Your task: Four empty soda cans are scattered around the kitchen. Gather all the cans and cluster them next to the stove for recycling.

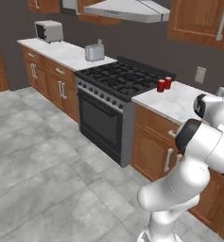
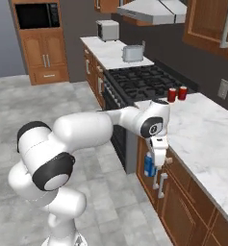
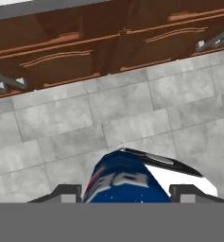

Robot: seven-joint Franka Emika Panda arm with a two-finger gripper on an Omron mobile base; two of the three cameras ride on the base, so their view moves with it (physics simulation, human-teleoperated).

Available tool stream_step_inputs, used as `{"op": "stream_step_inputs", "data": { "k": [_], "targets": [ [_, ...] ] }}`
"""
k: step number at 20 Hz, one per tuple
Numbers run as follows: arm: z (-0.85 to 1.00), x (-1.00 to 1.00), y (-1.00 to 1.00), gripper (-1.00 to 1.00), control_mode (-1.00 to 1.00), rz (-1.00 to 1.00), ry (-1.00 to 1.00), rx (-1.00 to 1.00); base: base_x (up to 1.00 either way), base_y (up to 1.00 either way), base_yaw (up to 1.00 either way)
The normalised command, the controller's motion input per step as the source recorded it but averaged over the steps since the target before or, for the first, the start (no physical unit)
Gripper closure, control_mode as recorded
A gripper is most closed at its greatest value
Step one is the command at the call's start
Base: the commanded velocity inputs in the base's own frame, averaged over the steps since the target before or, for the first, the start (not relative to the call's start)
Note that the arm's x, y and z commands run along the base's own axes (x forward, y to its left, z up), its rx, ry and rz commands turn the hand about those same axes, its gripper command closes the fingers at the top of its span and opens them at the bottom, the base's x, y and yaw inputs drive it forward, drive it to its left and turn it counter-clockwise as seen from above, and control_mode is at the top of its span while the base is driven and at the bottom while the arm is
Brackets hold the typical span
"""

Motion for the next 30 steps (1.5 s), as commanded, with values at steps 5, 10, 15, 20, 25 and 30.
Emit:
{"op": "stream_step_inputs", "data": {
  "k": [5,10,15,20,25,30],
  "targets": [
    [0.0,0.0,0.0,1.0,1.0,0.0,0.0,0.0,1.0,0.06,0.11],
    [0.0,0.0,0.0,1.0,1.0,0.0,0.0,0.0,1.0,0.19,0.08],
    [0.0,0.0,0.0,1.0,1.0,0.0,0.0,0.0,1.0,0.09,0.05],
    [0.0,0.0,0.0,1.0,1.0,0.0,0.0,0.0,0.98,0.01,0.01],
    [0.0,0.0,0.0,1.0,1.0,0.0,0.0,0.0,0.85,-0.05,-0.02],
    [0.0,0.0,0.0,1.0,1.0,0.0,0.0,0.0,0.22,0.08,-0.15]
  ]
}}
